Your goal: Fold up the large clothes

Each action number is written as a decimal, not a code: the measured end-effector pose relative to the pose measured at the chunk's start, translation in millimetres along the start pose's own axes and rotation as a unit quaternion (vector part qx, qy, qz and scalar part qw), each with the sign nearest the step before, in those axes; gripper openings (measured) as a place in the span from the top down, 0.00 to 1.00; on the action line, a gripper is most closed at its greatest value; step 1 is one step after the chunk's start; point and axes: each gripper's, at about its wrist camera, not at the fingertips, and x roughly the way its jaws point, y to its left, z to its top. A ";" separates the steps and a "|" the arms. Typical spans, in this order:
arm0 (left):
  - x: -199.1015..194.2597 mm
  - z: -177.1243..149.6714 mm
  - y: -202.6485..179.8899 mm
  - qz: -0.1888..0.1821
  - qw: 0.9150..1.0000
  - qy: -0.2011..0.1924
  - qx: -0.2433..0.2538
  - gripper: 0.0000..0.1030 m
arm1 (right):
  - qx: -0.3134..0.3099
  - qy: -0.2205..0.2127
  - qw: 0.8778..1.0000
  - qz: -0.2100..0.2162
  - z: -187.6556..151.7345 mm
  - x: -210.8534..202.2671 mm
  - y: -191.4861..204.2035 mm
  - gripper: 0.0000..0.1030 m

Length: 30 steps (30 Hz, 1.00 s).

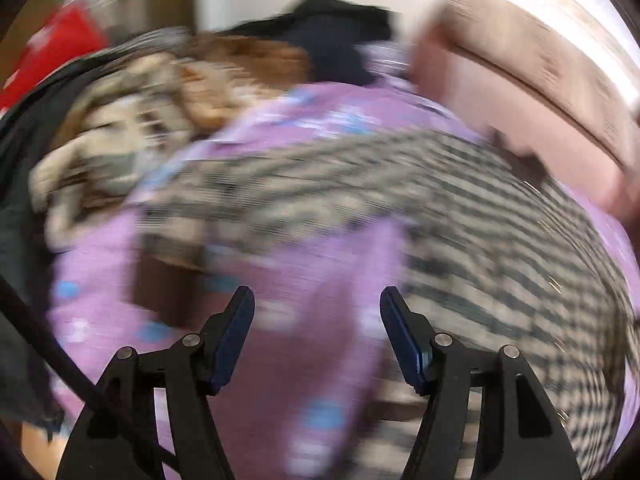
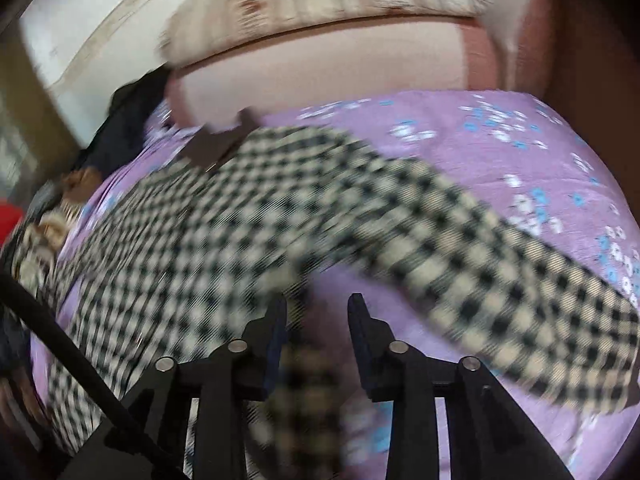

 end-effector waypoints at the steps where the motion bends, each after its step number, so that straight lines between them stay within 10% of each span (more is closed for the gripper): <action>1: -0.9 6.4 27.1 0.010 1.000 0.001 -0.029 0.37 | -0.012 0.001 1.000 0.003 -5.8 -0.2 11.6 0.66; 11: 29.2 -27.7 145.0 -0.123 0.955 0.083 -0.258 0.33 | -0.089 0.013 0.995 0.038 -38.6 21.4 97.0 0.62; 18: 49.5 -8.7 130.9 -0.146 0.955 0.063 -0.251 0.24 | -0.113 0.009 0.992 0.051 -48.9 18.7 133.3 0.61; 20: 52.5 2.4 125.4 -0.131 0.962 0.065 -0.230 0.54 | -0.113 0.012 0.992 0.051 -51.4 18.7 137.3 0.61; 21: 55.9 8.1 123.9 -0.124 0.965 0.077 -0.217 0.90 | -0.112 0.016 0.992 0.049 -53.1 19.9 138.5 0.61; 30: 20.4 87.5 180.1 0.022 0.989 -0.013 -0.142 0.90 | -0.164 0.025 0.986 0.025 -62.6 26.7 162.5 0.61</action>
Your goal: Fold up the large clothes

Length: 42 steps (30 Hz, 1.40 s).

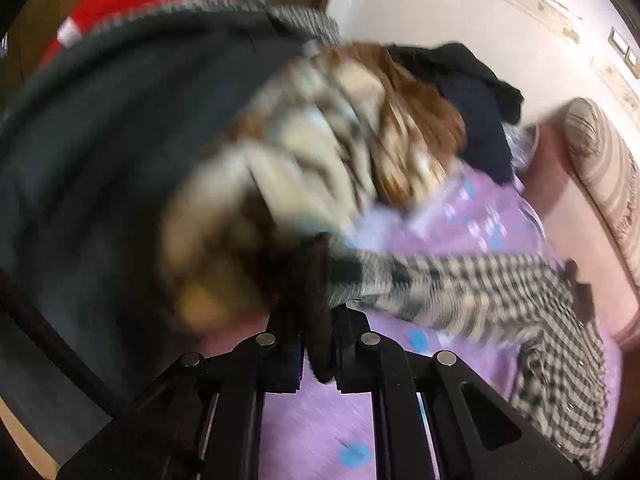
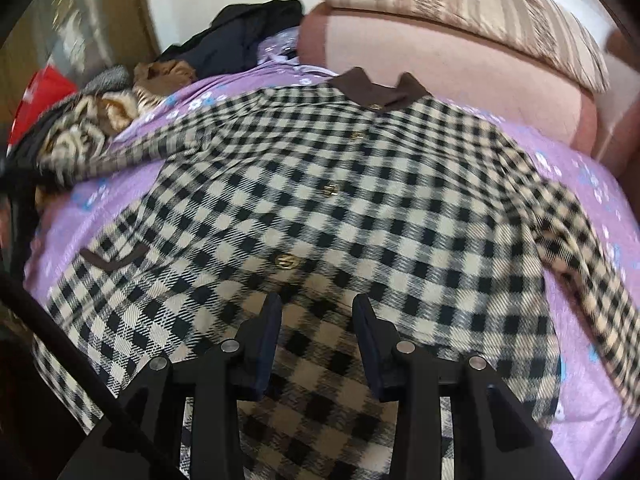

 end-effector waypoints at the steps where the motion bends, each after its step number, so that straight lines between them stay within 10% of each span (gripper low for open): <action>1: -0.3 7.5 1.6 0.006 1.000 -0.003 0.006 0.90 | -0.008 0.001 1.000 0.002 1.2 3.0 6.5 0.61; 12: 7.1 16.2 -43.7 0.063 0.993 -0.029 0.100 0.90 | -0.019 0.011 0.998 0.052 25.2 33.2 55.1 0.61; 21: -9.8 10.7 -165.6 -0.030 0.984 -0.058 0.165 0.90 | 0.017 0.001 0.999 0.051 7.4 15.6 24.2 0.61; 34: -22.0 -139.6 -415.8 -0.217 0.915 0.007 0.340 0.90 | 0.169 -0.031 0.985 0.003 -42.8 -43.1 -94.0 0.61; 42: -27.3 -207.0 -435.3 -0.234 0.889 0.064 0.388 0.72 | 0.213 -0.045 0.976 -0.021 -53.2 -60.5 -136.3 0.61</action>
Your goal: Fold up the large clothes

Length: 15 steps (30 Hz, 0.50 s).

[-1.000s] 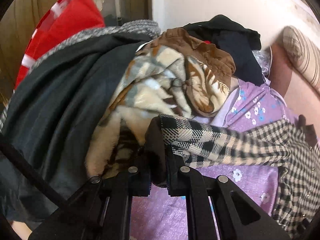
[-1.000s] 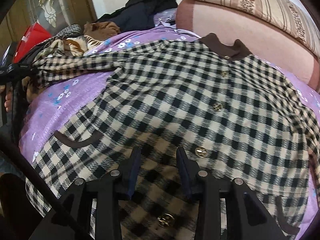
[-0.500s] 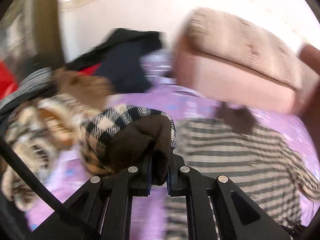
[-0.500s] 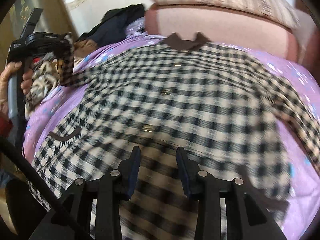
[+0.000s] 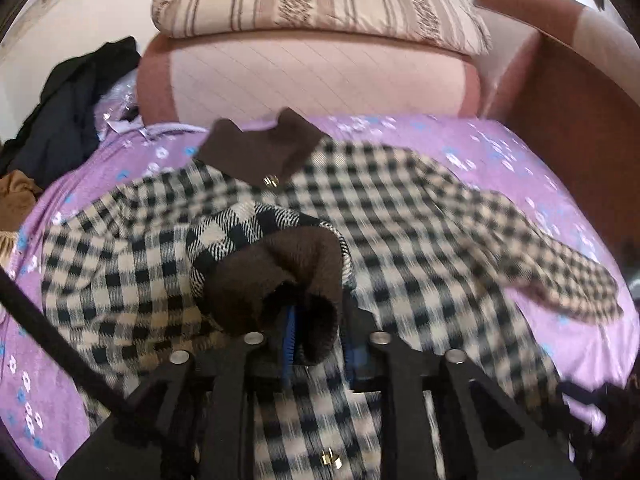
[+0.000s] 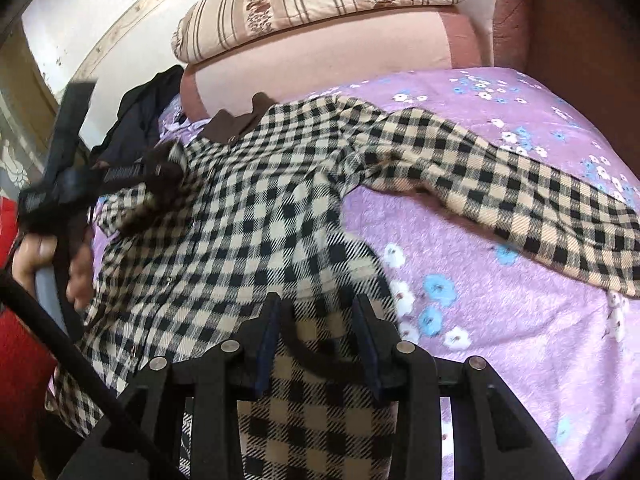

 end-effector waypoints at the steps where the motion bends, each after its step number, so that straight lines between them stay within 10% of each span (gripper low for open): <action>1: -5.5 -4.6 2.3 -0.010 1.000 0.002 -0.003 0.59 | -0.002 -0.002 1.000 0.001 3.6 -0.7 -0.9 0.61; 7: -64.1 -47.1 59.4 -0.031 0.996 -0.009 -0.082 0.37 | -0.048 -0.001 0.999 0.026 38.2 19.3 29.5 0.52; 11: -78.6 -67.1 115.3 0.065 0.990 -0.032 -0.125 0.37 | -0.069 0.014 0.995 0.070 61.2 50.8 64.5 0.46; 15: -76.9 -86.4 166.0 0.079 0.978 -0.043 -0.189 0.37 | -0.080 0.019 0.992 0.093 74.0 73.3 104.2 0.45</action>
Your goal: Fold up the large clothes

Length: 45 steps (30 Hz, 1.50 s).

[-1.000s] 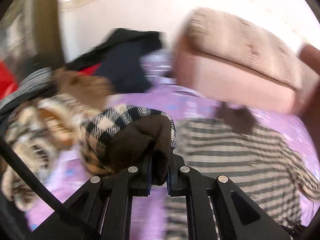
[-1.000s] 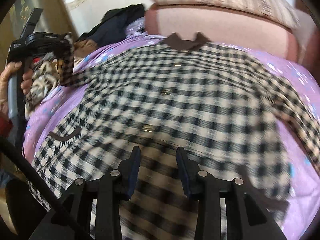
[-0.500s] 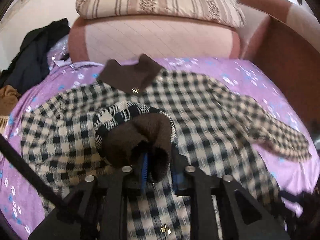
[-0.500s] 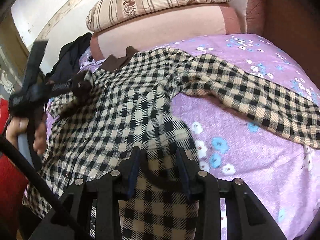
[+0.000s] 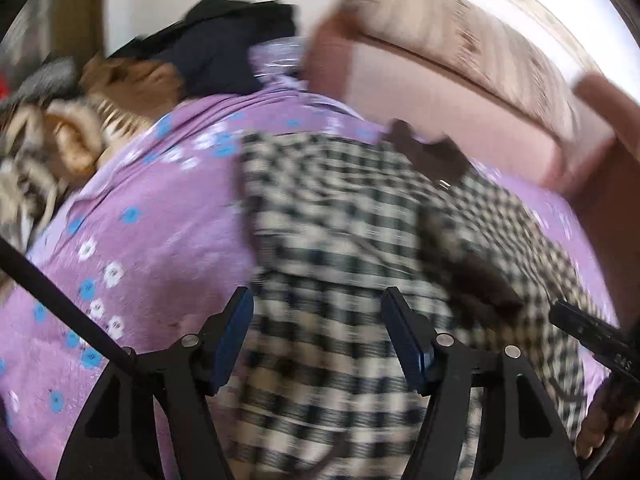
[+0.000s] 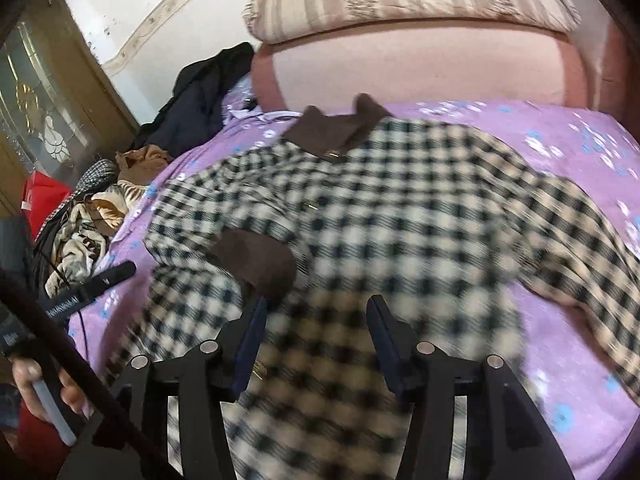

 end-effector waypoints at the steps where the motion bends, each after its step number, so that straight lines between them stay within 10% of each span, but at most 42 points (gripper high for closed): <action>1: 2.3 0.0 8.6 0.002 1.000 -0.001 -0.009 0.37 | -0.013 -0.007 1.000 0.002 1.3 1.4 10.5 0.44; 9: 27.9 26.6 43.7 0.008 0.999 0.006 -0.049 0.37 | -0.246 -0.001 0.963 -0.111 -5.0 62.2 108.9 0.31; 10: 29.4 28.9 47.8 0.006 0.998 0.007 -0.060 0.37 | -0.249 0.007 0.960 -0.124 -2.4 72.9 107.7 0.33; 11: 32.5 31.9 51.9 0.003 0.997 0.010 -0.073 0.37 | -0.247 0.013 0.959 -0.139 2.3 82.0 103.8 0.57; 13: 32.7 36.1 57.2 -0.005 0.996 0.011 -0.088 0.37 | -0.218 0.031 0.965 -0.141 16.4 87.9 86.1 0.94; 21: 42.2 36.5 61.1 -0.014 0.995 0.023 -0.101 0.37 | 0.042 -0.002 0.993 -0.112 60.5 39.2 -46.4 0.95; 26: 56.2 28.8 45.4 -0.009 0.996 0.042 -0.078 0.37 | 0.128 0.038 0.980 -0.147 50.1 48.2 -114.0 0.90; 33: 67.0 20.2 34.7 0.011 0.997 0.057 -0.055 0.37 | 0.056 -0.070 0.977 -0.195 60.1 -11.1 -67.9 0.61; 41: 73.7 15.3 44.4 0.014 0.994 0.071 -0.087 0.37 | -0.036 0.042 0.998 0.008 104.4 64.9 45.2 0.48; 45: 71.5 10.0 53.5 -0.001 0.991 0.075 -0.113 0.37 | -0.113 0.072 0.991 -0.002 138.2 119.2 103.6 0.42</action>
